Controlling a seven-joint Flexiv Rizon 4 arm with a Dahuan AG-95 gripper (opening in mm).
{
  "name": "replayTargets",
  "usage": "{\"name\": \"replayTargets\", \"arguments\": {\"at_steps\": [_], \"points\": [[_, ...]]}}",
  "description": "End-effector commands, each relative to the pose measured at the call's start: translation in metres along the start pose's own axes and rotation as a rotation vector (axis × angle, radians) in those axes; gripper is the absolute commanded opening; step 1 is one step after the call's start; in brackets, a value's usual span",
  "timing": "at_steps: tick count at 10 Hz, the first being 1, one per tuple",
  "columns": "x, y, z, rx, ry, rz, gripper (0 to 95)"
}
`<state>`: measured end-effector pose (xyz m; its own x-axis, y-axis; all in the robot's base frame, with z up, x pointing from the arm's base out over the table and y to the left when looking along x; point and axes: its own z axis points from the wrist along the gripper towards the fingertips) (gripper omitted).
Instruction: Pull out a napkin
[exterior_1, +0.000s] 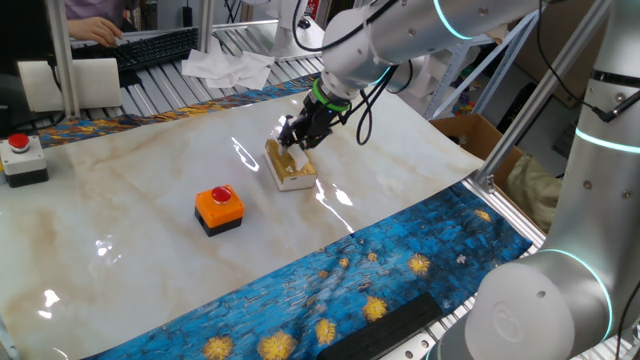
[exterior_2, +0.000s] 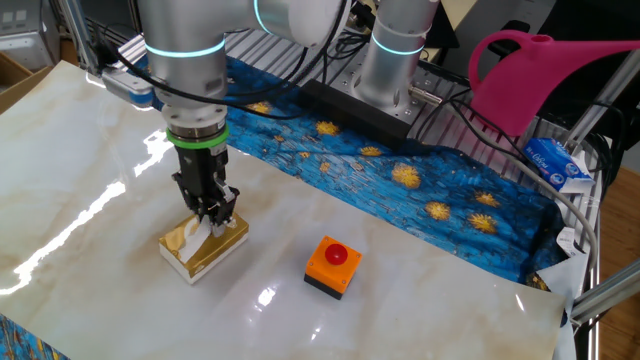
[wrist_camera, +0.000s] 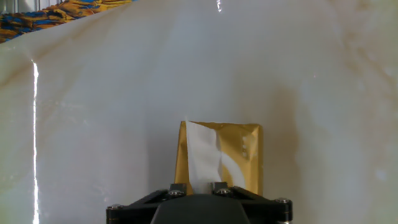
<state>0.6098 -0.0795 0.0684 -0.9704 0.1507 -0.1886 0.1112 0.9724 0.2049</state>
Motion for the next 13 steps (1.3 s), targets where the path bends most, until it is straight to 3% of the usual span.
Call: {"name": "replayTargets", "arguments": {"at_steps": [1, 3, 4, 5, 6, 7, 8, 10, 11, 13], "points": [[0.001, 0.000, -0.001, 0.004, 0.005, -0.018, 0.0], [0.001, 0.000, -0.001, 0.039, 0.015, -0.052, 0.0], [-0.001, 0.000, -0.003, 0.087, 0.030, -0.089, 0.0], [-0.003, 0.000, -0.008, 0.133, 0.066, -0.120, 0.0], [-0.007, 0.000, -0.018, 0.149, 0.130, -0.136, 0.0], [-0.011, -0.001, -0.030, 0.151, 0.162, -0.132, 0.0], [-0.015, -0.003, -0.048, 0.158, 0.221, -0.129, 0.0], [-0.019, -0.004, -0.078, 0.169, 0.302, -0.104, 0.0], [-0.019, -0.002, -0.097, 0.177, 0.319, -0.082, 0.0], [-0.012, 0.001, -0.121, 0.188, 0.333, -0.043, 0.0]]}}
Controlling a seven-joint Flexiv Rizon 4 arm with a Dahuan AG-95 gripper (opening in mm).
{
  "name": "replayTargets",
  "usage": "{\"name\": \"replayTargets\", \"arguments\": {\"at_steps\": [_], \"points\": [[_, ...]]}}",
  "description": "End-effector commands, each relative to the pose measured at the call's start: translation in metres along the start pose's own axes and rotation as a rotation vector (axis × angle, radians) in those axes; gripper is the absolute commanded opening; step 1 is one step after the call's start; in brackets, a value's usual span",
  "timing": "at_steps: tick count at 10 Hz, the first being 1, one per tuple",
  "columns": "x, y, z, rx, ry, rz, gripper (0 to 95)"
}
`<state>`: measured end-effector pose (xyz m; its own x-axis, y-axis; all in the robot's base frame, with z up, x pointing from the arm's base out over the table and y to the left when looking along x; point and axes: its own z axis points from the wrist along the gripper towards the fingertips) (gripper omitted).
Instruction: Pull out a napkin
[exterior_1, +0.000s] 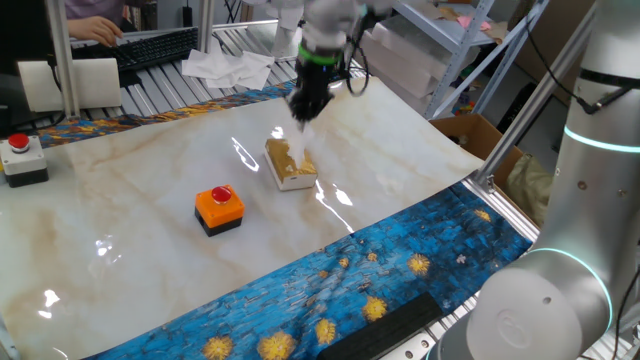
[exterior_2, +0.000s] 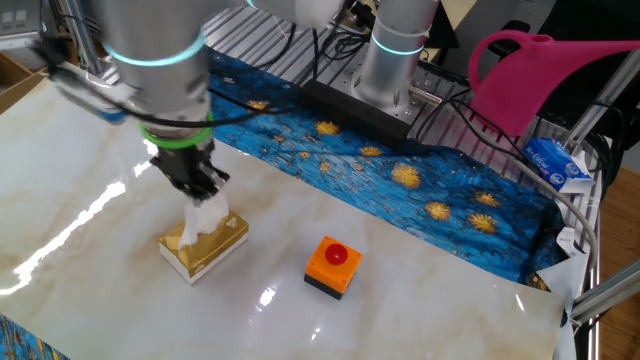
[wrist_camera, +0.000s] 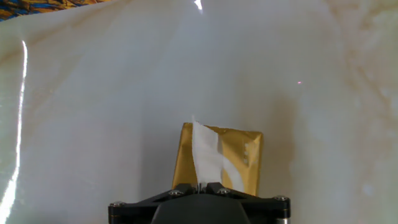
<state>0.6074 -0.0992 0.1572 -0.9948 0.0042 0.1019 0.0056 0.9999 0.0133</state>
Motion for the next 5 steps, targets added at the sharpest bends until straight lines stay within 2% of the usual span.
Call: {"name": "replayTargets", "arguments": {"at_steps": [1, 3, 5], "points": [[0.019, -0.001, -0.032, -0.012, 0.035, 0.080, 0.0], [0.040, 0.003, -0.047, -0.009, 0.053, 0.124, 0.0], [0.050, 0.011, -0.058, -0.012, 0.080, 0.178, 0.0]]}}
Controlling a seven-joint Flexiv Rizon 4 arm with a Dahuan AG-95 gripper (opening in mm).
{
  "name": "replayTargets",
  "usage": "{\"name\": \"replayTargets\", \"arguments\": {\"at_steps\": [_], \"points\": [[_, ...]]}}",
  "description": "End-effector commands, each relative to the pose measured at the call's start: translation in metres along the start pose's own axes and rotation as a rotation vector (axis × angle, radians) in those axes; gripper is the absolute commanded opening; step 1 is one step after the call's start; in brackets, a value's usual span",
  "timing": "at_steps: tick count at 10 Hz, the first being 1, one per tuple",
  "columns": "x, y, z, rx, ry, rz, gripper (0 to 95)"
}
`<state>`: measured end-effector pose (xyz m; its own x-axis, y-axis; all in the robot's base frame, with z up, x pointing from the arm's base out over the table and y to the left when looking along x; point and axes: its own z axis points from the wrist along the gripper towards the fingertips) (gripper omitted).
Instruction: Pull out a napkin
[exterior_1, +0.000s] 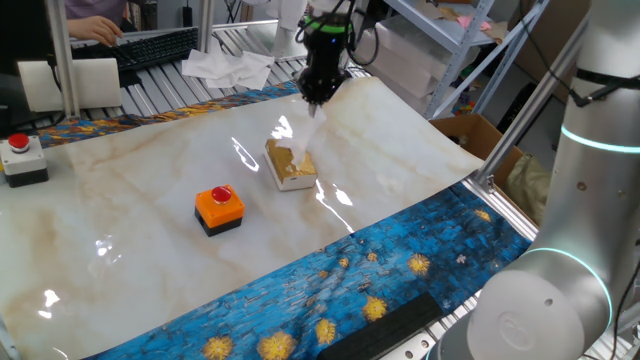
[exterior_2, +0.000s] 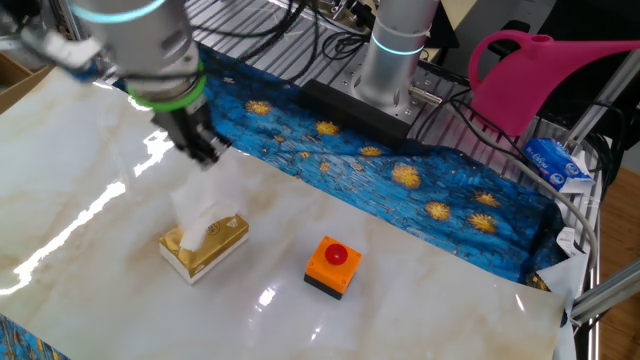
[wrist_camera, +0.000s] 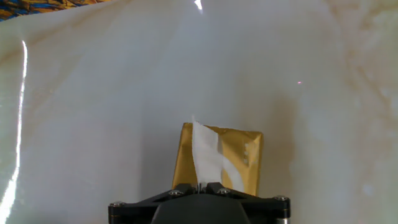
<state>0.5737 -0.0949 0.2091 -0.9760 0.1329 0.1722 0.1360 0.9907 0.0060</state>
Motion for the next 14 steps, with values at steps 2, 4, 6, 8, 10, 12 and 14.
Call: {"name": "replayTargets", "arguments": {"at_steps": [2, 4, 6, 8, 10, 12, 14], "points": [[0.029, 0.019, -0.005, -0.023, 0.014, 0.138, 0.0], [0.048, 0.030, 0.003, -0.021, 0.011, 0.171, 0.0], [0.078, 0.055, 0.010, -0.013, 0.009, 0.215, 0.0], [0.105, 0.077, 0.008, -0.003, 0.028, 0.247, 0.0], [0.135, 0.096, 0.002, -0.003, 0.046, 0.273, 0.0], [0.165, 0.108, -0.003, -0.003, 0.053, 0.290, 0.0], [0.180, 0.113, -0.008, -0.003, 0.047, 0.333, 0.0]]}}
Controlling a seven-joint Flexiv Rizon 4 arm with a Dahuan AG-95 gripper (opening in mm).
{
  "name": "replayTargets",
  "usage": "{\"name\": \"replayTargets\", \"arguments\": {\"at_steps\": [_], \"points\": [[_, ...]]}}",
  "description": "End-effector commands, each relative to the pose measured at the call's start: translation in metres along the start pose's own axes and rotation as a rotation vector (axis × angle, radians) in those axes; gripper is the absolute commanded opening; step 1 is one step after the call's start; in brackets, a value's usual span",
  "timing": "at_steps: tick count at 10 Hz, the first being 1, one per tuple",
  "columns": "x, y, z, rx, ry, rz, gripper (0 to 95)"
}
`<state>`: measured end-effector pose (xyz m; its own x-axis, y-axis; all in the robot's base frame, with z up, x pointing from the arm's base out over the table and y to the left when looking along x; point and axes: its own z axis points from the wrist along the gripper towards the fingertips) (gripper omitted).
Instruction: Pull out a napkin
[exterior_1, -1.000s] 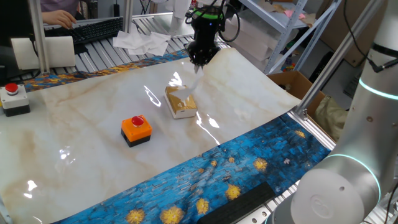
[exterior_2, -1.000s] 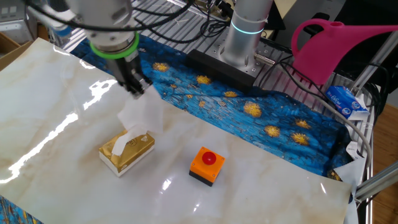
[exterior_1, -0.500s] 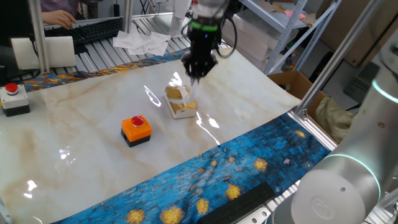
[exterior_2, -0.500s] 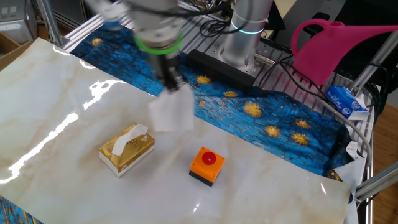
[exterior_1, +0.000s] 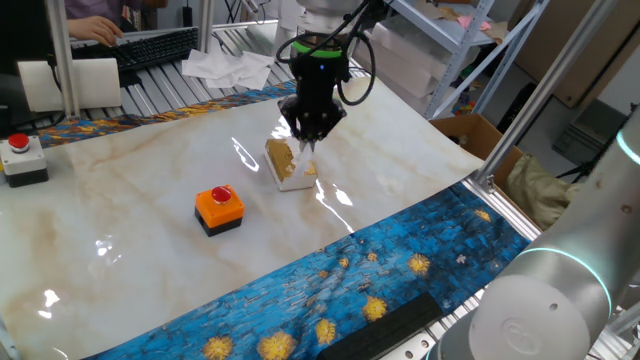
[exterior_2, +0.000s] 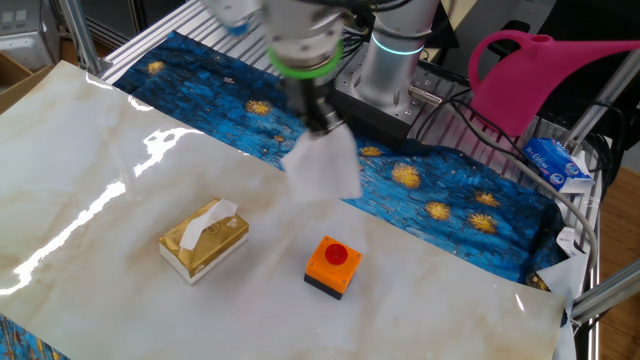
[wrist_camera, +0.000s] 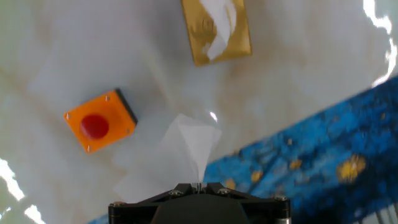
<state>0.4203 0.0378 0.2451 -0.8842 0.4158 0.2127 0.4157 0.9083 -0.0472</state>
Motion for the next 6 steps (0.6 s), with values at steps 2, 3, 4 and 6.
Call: {"name": "replayTargets", "arguments": {"at_steps": [2, 3, 4, 6], "points": [[0.017, 0.000, -0.005, 0.021, -0.006, 0.049, 95.0], [0.022, 0.000, -0.007, 0.032, -0.013, 0.055, 95.0], [0.031, -0.001, -0.010, 0.023, -0.020, 0.082, 95.0], [0.037, -0.003, -0.012, -0.048, -0.064, 0.170, 95.0]]}}
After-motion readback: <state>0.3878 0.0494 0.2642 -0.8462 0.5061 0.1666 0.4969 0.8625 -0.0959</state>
